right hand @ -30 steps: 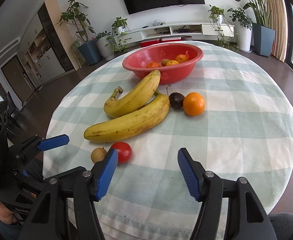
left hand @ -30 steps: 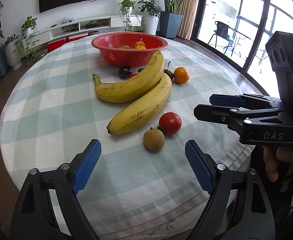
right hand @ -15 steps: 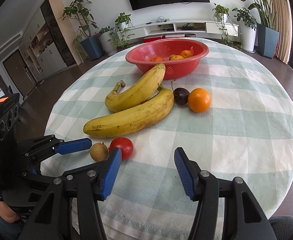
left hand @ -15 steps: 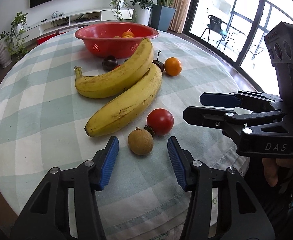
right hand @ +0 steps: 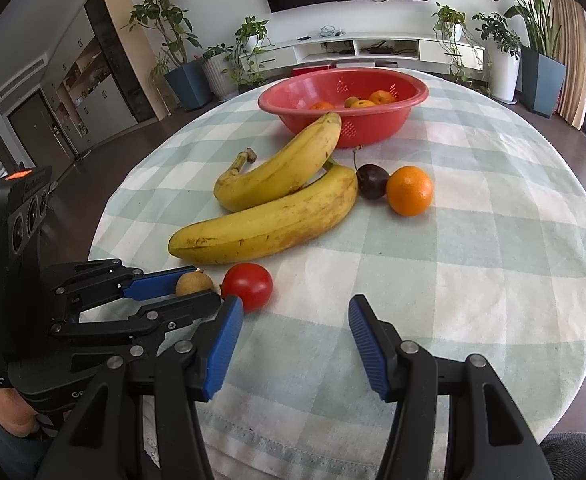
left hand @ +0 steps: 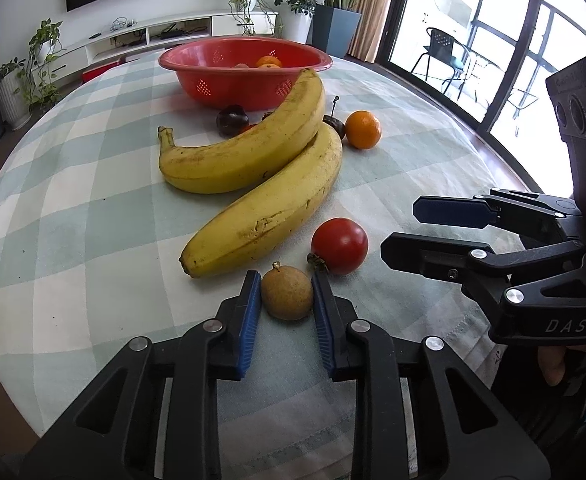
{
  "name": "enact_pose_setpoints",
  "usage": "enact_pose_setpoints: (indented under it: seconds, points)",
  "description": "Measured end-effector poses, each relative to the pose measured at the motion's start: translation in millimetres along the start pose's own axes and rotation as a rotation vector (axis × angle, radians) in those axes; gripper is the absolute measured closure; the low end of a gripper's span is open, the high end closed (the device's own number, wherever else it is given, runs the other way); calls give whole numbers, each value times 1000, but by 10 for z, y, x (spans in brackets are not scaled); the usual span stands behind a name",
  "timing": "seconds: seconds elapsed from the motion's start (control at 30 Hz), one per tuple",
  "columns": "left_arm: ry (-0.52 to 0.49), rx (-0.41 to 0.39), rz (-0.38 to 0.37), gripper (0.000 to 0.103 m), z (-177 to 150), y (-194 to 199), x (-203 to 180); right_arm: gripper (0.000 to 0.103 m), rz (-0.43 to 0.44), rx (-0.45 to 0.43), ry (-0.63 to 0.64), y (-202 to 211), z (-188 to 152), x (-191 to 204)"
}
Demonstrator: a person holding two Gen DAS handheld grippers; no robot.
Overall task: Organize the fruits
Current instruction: 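Move the left tool to the remaining brown kiwi and close on it, then carry the kiwi with the left tool while the right tool grasps the red tomato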
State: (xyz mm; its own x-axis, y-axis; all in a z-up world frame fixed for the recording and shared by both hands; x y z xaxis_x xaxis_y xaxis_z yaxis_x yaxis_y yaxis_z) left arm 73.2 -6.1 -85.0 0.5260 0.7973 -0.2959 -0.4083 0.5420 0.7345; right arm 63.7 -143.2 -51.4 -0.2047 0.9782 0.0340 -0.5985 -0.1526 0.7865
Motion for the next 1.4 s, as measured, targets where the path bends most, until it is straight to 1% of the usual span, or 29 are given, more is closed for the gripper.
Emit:
enact_pose_setpoints:
  seconds: [0.33, 0.67, 0.87, 0.93, 1.0, 1.4]
  points:
    - [48, -18, -7, 79, -79, 128, 110, 44, 2, 2, 67, -54, 74, 204]
    - [58, -21, 5, 79, -115, 156, 136, 48, -7, 33, 99, -214, 55, 301]
    - [64, -24, 12, 79, -127, 157, 157, 54, -17, 19, 152, -249, 69, 404]
    - [63, -25, 13, 79, -126, 156, 157, 58, -15, 15, 167, -247, 62, 422]
    - [63, -25, 13, 79, -125, 153, 159, 65, -15, 15, 174, -238, 52, 427]
    - [57, -26, 16, 79, -128, 152, 154, 67, 2, 14, 154, -141, 21, 392]
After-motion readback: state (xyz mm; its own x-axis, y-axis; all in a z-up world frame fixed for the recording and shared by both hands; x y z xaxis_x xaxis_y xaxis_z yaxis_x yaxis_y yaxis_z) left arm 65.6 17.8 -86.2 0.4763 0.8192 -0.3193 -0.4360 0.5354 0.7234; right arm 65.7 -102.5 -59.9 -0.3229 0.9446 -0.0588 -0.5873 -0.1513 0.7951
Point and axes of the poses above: each gripper's, at about its wrist camera, not at the fingertips, and y roughly against the way its jaws point, x to its left, z to its top, the point moved 3 cm from there along -y, roughly the way its jaws point, and after that the axes turned 13 degrees about -z, right-handed, at the moved point
